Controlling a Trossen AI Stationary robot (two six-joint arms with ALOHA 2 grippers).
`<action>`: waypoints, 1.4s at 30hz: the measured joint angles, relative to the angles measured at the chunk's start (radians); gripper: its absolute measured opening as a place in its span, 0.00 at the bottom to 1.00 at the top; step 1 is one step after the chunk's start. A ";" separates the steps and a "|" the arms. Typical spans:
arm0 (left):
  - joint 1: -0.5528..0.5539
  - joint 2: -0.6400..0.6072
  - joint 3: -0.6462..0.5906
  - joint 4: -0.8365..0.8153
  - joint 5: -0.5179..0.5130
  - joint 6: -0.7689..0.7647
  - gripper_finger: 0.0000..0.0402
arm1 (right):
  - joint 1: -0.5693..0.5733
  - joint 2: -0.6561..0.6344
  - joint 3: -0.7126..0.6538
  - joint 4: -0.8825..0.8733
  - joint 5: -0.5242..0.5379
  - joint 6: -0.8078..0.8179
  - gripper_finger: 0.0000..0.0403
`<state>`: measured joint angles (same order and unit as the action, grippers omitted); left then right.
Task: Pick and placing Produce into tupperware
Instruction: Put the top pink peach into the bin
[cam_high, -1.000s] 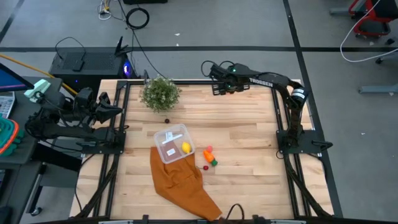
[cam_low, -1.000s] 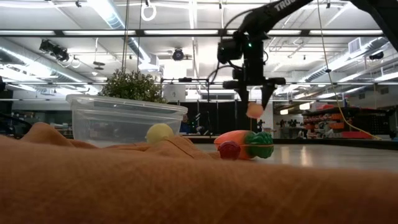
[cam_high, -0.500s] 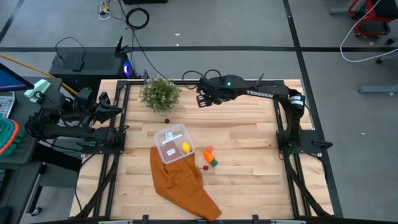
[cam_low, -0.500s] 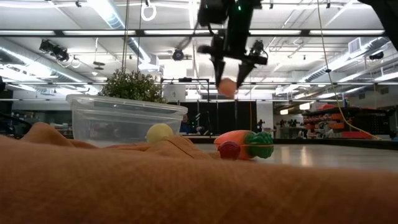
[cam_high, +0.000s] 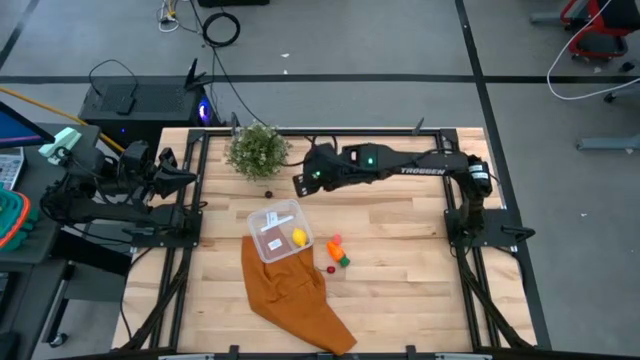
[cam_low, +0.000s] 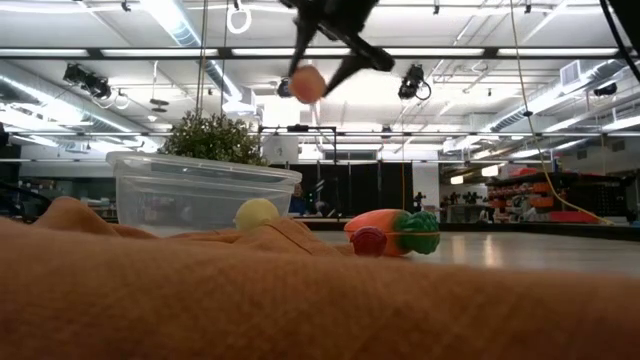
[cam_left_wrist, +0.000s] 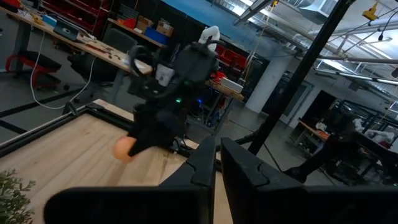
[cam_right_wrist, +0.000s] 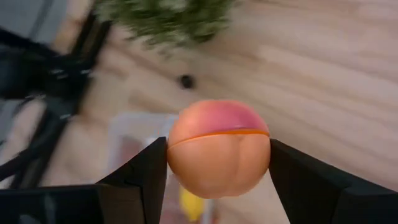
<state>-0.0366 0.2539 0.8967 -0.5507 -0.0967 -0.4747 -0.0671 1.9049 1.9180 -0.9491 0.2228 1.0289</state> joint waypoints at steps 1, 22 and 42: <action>0.000 0.000 0.000 0.000 0.000 0.000 0.08 | 0.011 0.000 0.000 0.027 -0.010 0.002 0.52; 0.000 0.000 0.000 0.005 0.000 -0.003 0.09 | 0.086 0.137 -0.001 0.402 -0.223 -0.081 0.52; 0.000 0.000 0.000 0.006 0.004 -0.003 0.08 | 0.075 0.303 0.055 0.516 -0.364 -0.274 0.52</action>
<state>-0.0368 0.2539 0.8963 -0.5446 -0.0925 -0.4782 0.0078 2.2075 1.9727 -0.4329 -0.1414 0.7546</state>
